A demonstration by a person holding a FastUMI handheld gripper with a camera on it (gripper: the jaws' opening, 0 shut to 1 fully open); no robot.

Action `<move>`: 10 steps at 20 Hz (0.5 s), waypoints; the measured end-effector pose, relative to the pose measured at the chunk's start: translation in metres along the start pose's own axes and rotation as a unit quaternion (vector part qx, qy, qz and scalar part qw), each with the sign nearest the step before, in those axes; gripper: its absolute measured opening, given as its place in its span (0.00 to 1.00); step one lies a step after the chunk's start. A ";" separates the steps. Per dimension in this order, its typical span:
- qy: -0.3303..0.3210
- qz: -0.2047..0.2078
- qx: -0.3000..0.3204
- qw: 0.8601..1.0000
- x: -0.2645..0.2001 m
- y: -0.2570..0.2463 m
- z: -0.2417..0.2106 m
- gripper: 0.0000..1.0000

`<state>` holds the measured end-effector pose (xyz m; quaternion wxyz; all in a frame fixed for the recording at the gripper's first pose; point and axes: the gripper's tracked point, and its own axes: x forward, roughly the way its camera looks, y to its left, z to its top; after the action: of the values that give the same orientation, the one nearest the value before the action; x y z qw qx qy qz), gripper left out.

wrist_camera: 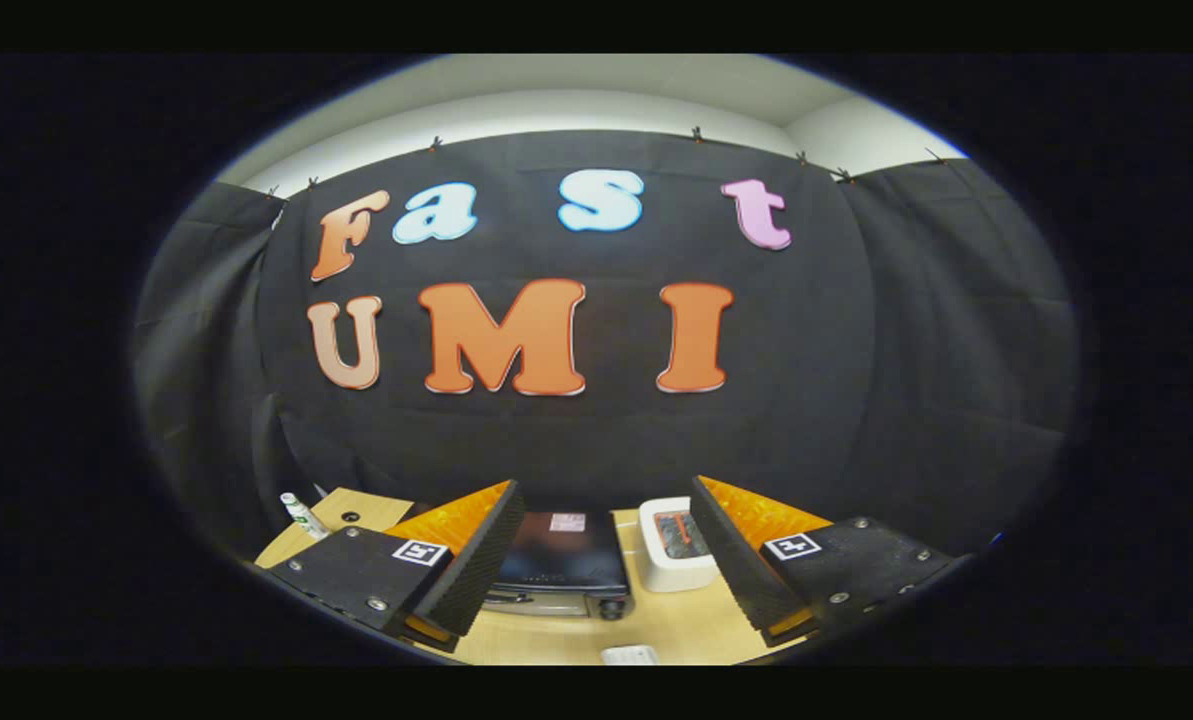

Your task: Open the toaster oven, put the food inside, and close the toaster oven door.

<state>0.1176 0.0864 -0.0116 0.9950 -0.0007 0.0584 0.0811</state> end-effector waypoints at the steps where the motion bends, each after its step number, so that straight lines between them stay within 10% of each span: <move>1: -0.015 0.002 0.002 1.000 -0.007 -0.005 0.015 0.99; 10: -0.049 -0.007 0.003 0.999 -0.072 -0.055 0.035 0.99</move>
<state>0.0603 0.0206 0.0310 0.9972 0.0056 0.0099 0.0742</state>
